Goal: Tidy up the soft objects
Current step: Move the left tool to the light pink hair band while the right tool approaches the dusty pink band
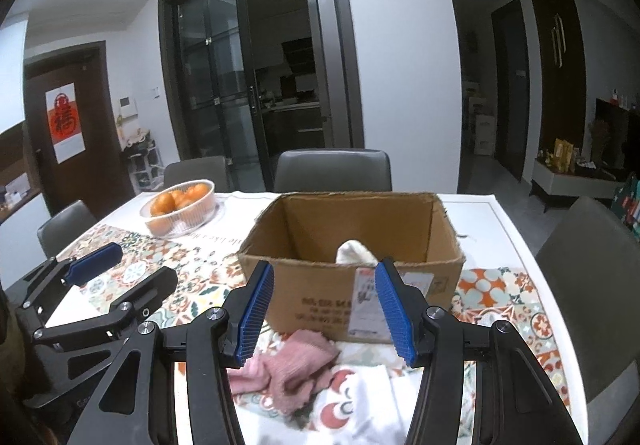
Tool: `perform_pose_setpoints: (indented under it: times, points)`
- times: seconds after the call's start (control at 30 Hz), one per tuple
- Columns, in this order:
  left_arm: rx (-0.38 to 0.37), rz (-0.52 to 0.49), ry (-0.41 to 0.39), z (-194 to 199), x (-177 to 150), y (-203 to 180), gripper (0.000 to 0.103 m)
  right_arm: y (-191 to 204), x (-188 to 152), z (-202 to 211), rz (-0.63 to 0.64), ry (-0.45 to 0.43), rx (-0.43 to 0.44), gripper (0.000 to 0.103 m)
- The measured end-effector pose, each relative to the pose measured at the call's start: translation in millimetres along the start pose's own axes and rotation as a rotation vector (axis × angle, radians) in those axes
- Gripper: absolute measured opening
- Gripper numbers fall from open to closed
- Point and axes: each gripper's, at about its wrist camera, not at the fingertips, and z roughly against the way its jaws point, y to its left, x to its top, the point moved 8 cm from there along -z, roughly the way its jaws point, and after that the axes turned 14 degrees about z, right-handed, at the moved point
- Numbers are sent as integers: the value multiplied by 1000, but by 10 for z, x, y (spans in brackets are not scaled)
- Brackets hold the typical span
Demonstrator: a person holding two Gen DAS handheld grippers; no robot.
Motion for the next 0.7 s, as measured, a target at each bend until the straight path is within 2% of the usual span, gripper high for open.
perform_pose_setpoints:
  times: [0.33,0.7]
  points:
    - [24,20,43,80,-298,232,67,247,-189,3,15,30,43,55]
    - [48,95,103,11,-627,468,67,420,-429,-151,27,85,81,55]
